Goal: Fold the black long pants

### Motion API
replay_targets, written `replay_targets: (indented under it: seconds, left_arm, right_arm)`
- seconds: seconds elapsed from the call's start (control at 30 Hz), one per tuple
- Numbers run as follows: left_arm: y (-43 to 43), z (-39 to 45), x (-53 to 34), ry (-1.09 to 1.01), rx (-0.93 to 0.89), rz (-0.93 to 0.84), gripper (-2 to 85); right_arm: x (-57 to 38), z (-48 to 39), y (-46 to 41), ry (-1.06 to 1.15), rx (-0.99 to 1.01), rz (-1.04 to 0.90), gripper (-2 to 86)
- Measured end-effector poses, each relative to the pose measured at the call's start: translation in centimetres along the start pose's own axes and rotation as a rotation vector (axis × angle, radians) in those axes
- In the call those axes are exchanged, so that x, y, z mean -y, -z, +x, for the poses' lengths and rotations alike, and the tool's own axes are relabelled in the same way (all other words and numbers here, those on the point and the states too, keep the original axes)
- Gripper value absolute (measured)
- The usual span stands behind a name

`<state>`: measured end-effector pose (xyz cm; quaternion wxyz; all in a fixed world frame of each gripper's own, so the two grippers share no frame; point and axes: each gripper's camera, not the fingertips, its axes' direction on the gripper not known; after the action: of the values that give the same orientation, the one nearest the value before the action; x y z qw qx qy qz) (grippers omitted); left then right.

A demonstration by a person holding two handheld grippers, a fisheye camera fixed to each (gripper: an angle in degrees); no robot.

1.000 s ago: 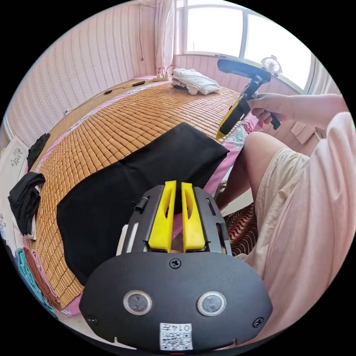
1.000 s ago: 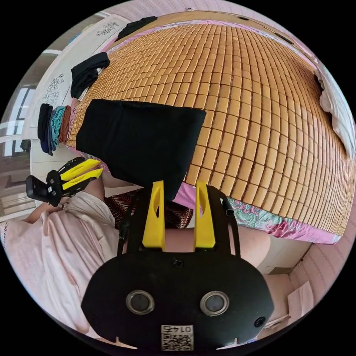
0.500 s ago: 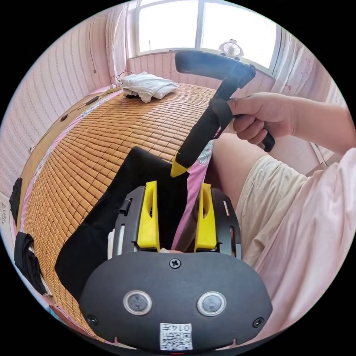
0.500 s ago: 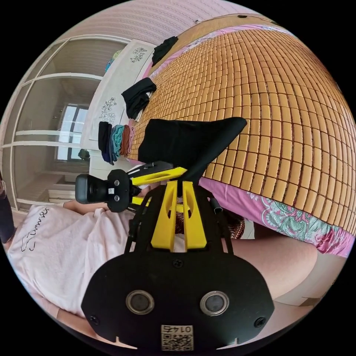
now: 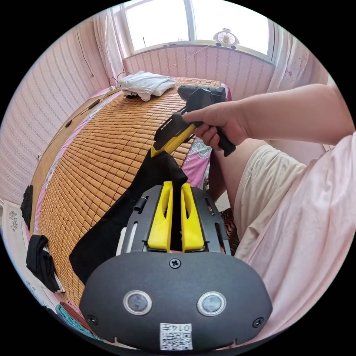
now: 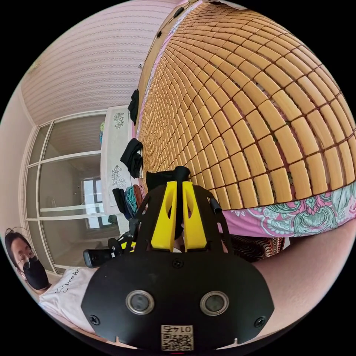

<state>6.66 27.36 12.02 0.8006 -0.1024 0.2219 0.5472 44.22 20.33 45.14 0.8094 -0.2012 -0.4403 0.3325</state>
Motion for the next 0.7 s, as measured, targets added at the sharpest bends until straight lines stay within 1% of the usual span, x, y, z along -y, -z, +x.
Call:
replay_targets:
  seconds: [0.17,0.3,0.4,0.47,0.57,0.63,0.67,0.7]
  left_arm:
    - [2.0,-1.6,0.9,0.028,-0.035,0.152,2.7]
    - [3.1,-3.0,3.5,0.041,-0.092,0.299,2.4]
    - [3.5,-4.9,4.1,0.109,-0.139,0.379,2.5]
    - [3.7,-6.5,3.4,0.162,-0.158,0.401,2.6]
    - [4.2,-9.8,0.2,0.271,-0.145,0.404,2.7]
    - [4.6,-12.4,-3.6,0.373,-0.109,0.357,3.0]
    - [4.6,-13.0,-4.7,0.408,-0.097,0.337,3.1]
    - [4.4,-14.3,-7.0,0.482,-0.076,0.29,3.1]
  right_arm:
    - [-0.6,-1.3,6.1,0.073,0.124,0.092,1.3]
    - [-0.9,-5.0,11.8,0.186,0.084,0.168,1.0]
    - [-0.5,-8.7,12.8,0.272,0.025,0.158,0.9]
    - [0.0,-11.0,11.4,0.322,-0.002,0.122,0.9]
    - [0.6,-14.6,6.1,0.392,-0.03,0.03,1.0]
    - [0.9,-16.5,0.1,0.421,-0.07,-0.056,1.2]
    - [0.9,-16.8,-1.3,0.427,-0.083,-0.071,1.2]
    - [1.0,-17.1,-3.9,0.439,-0.132,-0.104,1.3]
